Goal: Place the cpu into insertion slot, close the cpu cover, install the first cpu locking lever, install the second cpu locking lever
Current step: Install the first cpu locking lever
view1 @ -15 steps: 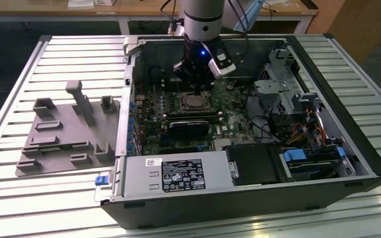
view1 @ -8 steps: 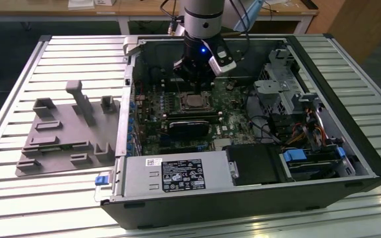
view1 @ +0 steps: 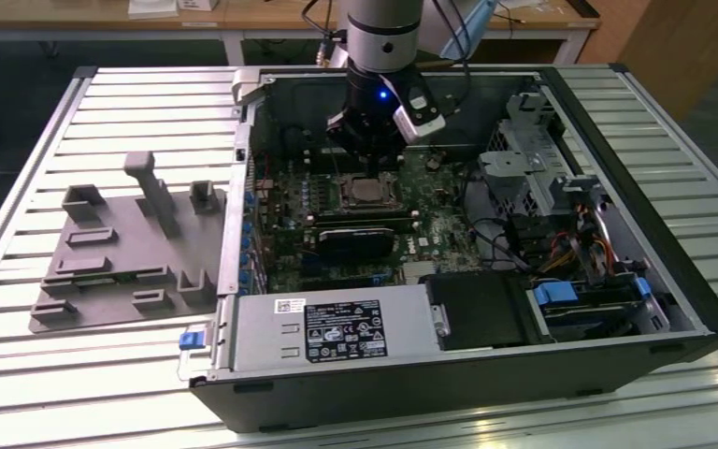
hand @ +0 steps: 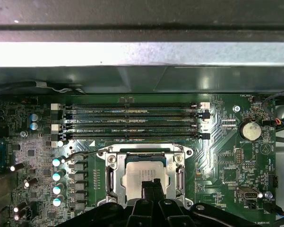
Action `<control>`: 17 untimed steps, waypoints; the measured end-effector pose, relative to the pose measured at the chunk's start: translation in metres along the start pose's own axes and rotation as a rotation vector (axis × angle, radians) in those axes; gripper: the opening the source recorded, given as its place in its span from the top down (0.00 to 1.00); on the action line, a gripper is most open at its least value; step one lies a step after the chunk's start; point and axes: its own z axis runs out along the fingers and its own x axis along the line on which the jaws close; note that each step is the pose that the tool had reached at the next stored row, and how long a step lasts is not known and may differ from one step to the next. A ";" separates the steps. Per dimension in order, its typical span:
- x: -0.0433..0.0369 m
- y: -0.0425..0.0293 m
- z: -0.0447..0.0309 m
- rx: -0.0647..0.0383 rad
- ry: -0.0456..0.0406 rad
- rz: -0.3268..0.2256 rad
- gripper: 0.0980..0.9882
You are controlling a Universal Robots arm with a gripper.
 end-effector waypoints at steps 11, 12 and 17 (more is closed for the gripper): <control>0.0153 -0.0006 -0.0003 0.000 -0.0002 0.000 1.00; 0.0180 -0.0006 -0.0004 0.000 -0.0004 0.000 1.00; 0.0327 -0.0012 -0.0006 0.000 -0.0015 0.000 1.00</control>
